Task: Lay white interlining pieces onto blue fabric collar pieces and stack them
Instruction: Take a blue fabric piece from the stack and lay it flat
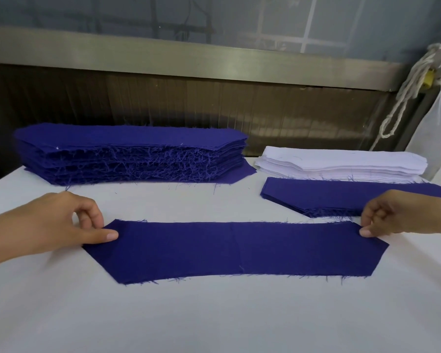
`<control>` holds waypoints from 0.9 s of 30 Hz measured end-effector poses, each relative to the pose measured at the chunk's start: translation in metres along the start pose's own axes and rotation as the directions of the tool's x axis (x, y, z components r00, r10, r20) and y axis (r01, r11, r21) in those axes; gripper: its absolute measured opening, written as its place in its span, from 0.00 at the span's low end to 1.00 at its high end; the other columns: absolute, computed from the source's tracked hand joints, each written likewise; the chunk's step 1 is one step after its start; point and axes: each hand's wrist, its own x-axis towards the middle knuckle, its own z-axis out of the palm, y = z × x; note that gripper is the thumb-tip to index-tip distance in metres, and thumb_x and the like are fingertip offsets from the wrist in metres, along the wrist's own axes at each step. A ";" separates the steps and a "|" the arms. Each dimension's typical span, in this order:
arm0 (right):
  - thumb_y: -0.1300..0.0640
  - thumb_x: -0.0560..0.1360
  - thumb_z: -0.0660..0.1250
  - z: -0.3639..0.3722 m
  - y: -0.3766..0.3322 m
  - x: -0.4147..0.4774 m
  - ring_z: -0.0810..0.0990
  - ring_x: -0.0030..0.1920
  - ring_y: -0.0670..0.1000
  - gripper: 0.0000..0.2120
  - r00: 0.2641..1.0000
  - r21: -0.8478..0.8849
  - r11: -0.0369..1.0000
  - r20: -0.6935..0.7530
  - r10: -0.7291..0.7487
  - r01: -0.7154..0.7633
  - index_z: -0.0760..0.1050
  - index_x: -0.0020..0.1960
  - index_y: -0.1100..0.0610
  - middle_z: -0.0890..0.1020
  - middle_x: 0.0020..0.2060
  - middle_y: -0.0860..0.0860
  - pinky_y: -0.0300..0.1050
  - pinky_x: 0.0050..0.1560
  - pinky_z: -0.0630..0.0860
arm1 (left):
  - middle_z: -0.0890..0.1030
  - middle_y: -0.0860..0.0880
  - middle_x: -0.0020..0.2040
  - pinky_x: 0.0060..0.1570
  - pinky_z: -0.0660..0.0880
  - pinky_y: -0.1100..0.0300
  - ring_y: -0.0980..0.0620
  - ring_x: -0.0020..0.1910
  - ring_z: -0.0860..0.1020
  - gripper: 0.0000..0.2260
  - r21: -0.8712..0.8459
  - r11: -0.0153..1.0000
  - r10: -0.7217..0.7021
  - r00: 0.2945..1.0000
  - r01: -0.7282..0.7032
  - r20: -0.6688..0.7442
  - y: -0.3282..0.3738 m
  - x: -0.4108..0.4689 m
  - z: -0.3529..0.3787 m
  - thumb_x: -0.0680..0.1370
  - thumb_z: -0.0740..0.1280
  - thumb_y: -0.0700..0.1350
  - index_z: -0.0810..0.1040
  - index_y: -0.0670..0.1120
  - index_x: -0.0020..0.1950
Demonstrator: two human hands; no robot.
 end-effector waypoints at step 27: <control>0.56 0.72 0.77 0.006 -0.015 -0.012 0.77 0.36 0.41 0.04 0.998 0.036 0.997 0.020 -0.062 0.062 0.83 0.42 0.48 0.83 0.36 0.49 0.32 0.36 0.72 | 0.79 0.52 0.28 0.34 0.70 0.58 0.58 0.22 0.69 0.36 -0.120 0.982 0.144 0.989 -0.144 -0.008 -0.011 0.006 0.010 0.44 0.66 0.83 0.79 0.54 0.33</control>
